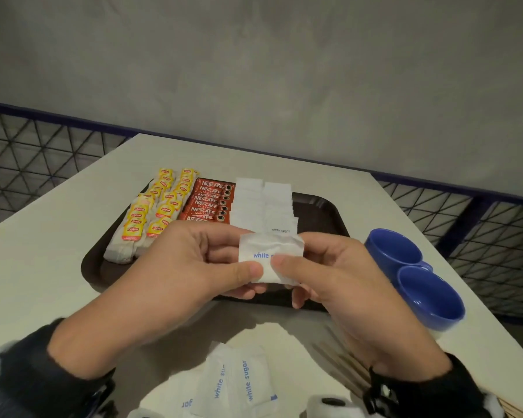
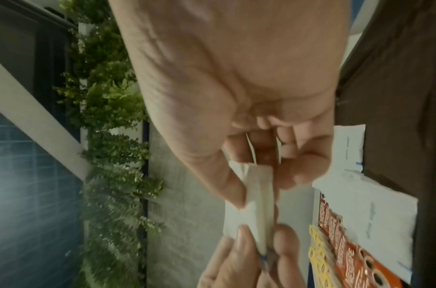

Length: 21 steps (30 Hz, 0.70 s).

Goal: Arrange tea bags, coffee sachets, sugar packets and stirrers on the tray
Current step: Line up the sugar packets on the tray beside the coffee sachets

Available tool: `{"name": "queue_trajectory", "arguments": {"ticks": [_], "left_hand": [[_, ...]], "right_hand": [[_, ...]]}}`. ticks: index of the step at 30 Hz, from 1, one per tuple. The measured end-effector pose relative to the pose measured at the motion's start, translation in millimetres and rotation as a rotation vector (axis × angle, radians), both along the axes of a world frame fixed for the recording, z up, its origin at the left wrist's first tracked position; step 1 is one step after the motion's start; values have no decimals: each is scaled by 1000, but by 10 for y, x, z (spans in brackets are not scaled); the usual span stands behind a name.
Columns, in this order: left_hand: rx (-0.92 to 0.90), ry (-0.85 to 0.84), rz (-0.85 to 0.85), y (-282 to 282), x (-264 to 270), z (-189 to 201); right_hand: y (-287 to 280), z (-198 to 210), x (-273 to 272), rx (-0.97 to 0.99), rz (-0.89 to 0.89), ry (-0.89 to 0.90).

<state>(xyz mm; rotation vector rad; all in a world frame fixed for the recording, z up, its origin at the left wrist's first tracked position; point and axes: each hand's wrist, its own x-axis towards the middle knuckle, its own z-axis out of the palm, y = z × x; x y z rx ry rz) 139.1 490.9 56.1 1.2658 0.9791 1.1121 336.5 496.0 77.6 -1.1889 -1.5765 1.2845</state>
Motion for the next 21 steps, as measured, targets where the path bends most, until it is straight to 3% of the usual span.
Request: {"name": "queue_trajectory", "arguments": {"ticks": [3,8,12,16,21], "left_hand": [[-40,13,49,22,20,2],[-8,-6,225,93,-107,83],[15,4,279,104,-189,151],[14,-15,315,122,-231,164],[39,-27,357,147,-271,170]], "right_hand": [[56,75,70,-6,-31,-152],[477,225,230,105,-298,-315],[867,114,181,-28,-235,-573],[1120,-57,152,-228,-190,-599],[1255,-167,124,-251,-232,-623]]}}
